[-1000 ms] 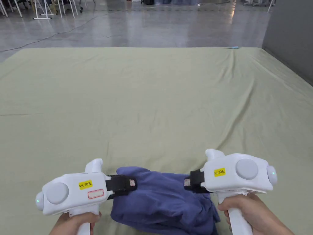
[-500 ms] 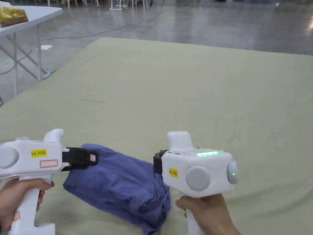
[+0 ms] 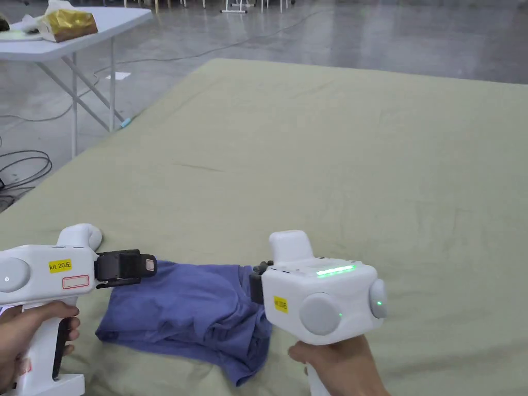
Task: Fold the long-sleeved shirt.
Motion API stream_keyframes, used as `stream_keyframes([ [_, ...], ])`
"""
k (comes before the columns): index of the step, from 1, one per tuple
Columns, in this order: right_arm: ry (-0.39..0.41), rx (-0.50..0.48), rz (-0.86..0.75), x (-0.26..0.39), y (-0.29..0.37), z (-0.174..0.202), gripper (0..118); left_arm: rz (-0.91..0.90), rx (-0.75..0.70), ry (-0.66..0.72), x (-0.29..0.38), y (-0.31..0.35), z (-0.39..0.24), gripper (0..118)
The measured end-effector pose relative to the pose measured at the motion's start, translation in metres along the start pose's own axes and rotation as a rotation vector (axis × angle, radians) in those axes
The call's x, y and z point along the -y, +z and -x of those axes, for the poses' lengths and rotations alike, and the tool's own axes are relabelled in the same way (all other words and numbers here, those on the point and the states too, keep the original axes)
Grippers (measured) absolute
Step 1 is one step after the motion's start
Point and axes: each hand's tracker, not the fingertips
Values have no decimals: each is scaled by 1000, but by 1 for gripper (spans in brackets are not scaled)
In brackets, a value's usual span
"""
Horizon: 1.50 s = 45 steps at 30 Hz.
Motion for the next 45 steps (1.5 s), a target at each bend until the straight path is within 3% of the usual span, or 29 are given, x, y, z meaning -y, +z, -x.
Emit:
stream_keyframes([
  [5,8,83,-108,-12,86,-30,0,-149,18,-86,-12,45,-68,114],
  [7,16,125,-172,-17,130,-44,0,-207,44,-117,-11,60,-111,99],
  [8,23,151,-205,-18,156,-51,0,-252,71,-147,-9,67,-137,74],
  [9,35,190,-231,-19,177,-57,0,-301,81,-178,-3,75,-167,28],
  [10,62,244,-259,-19,200,-65,0,-358,92,-203,3,80,-198,0],
  [14,79,395,-363,-16,281,-98,0,-483,222,-265,22,98,-302,0],
  [19,47,550,-469,-6,364,-133,0,-561,237,-391,43,91,-416,0],
  [23,55,712,-552,19,397,-157,0,-689,104,-500,81,73,-474,0],
  [25,37,770,-567,33,401,-171,0,-676,110,-477,102,56,-482,0],
  [28,22,776,-592,62,410,-181,0,-669,89,-425,138,43,-484,0],
  [36,60,844,-613,129,401,-169,0,-668,-23,-459,205,50,-465,0],
  [45,52,863,-622,149,392,-172,0,-631,2,-436,218,38,-459,0],
])
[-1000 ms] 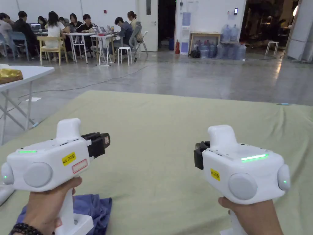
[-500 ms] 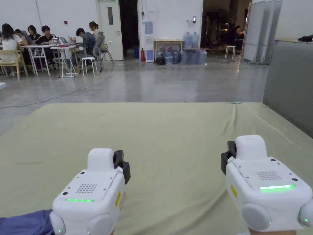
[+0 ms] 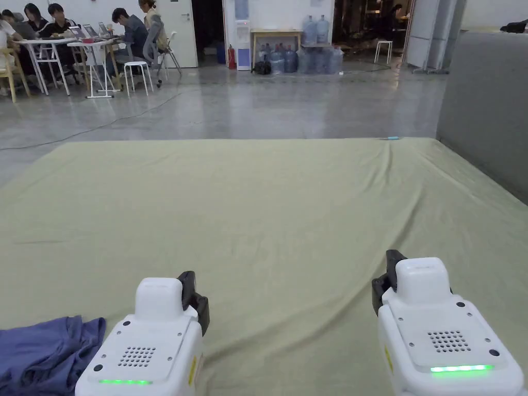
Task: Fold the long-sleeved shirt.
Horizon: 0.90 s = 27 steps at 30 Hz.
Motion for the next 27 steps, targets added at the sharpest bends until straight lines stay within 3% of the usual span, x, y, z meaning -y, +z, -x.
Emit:
stream_keyframes([
  [11,-27,5,28,3,-2,0,0,-9,33,-33,-3,-6,-14,0],
  [12,-22,7,25,4,-2,1,6,-8,29,-39,-2,-7,-16,0],
  [13,-18,9,24,4,-2,1,14,-6,26,-47,-2,-8,-16,14],
  [14,-19,1,24,3,-3,1,21,-2,19,-61,-2,-9,-17,36],
  [15,-21,-5,28,3,-3,1,30,-2,15,-63,-1,-10,-17,79],
  [16,-21,-5,34,3,-4,1,45,1,13,-65,-1,-11,-17,108],
  [17,-20,-4,41,4,-6,1,45,12,7,-66,-1,-13,-17,108],
  [18,-17,-1,48,5,-8,1,53,28,0,-67,0,-16,-16,114],
  [20,-19,-3,74,10,-14,0,93,-12,25,-67,1,-17,-14,118],
  [21,-17,1,71,13,-14,0,106,-26,12,-53,1,-19,-12,118],
  [24,-9,55,1,20,-14,1,106,-4,-21,-58,4,-23,-7,118],
  [27,-7,45,-21,25,-16,0,106,8,-16,-26,4,-26,1,118],
])
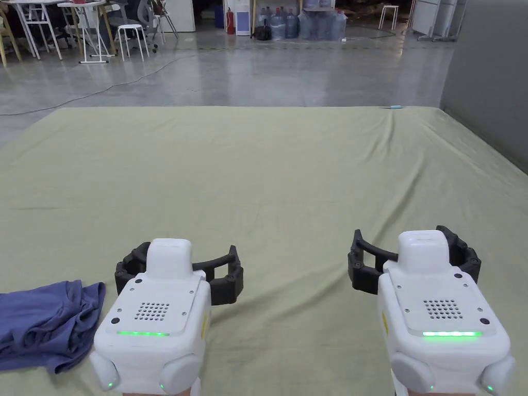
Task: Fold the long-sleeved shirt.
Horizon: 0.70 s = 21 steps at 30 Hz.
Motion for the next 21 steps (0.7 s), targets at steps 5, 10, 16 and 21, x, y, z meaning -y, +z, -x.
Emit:
stream_keyframes([
  [5,-23,-1,-18,2,6,1,106,-119,-19,-42,11,12,0,118],
  [10,-31,-6,-1,1,8,1,106,-99,-21,-80,8,15,-1,118],
  [16,-36,4,-12,-5,11,-1,106,-83,-23,-59,5,21,0,118],
  [21,-55,-3,-14,-8,15,-5,106,-78,-30,-58,6,26,0,118],
])
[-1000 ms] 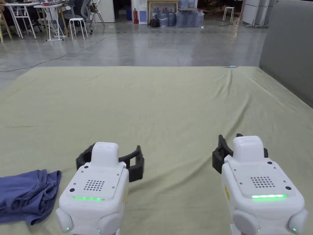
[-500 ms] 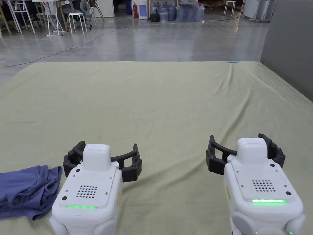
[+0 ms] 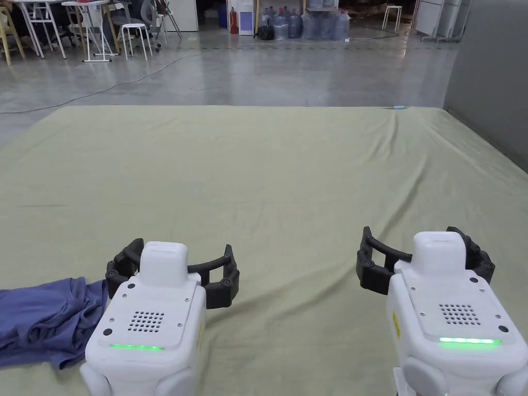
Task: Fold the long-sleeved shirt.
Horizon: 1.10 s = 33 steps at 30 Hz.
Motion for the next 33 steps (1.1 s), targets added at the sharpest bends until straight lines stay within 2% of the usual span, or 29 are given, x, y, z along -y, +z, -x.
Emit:
stream_keyframes([
  [15,14,13,-5,-4,3,-4,106,2,22,1,0,5,-6,118],
  [19,37,31,3,-5,2,0,106,2,14,38,-2,5,-3,118],
  [26,13,0,13,-4,2,0,106,-8,9,-17,-4,6,-4,118],
  [33,11,5,10,-6,3,0,106,-5,17,6,-4,5,-2,118],
])
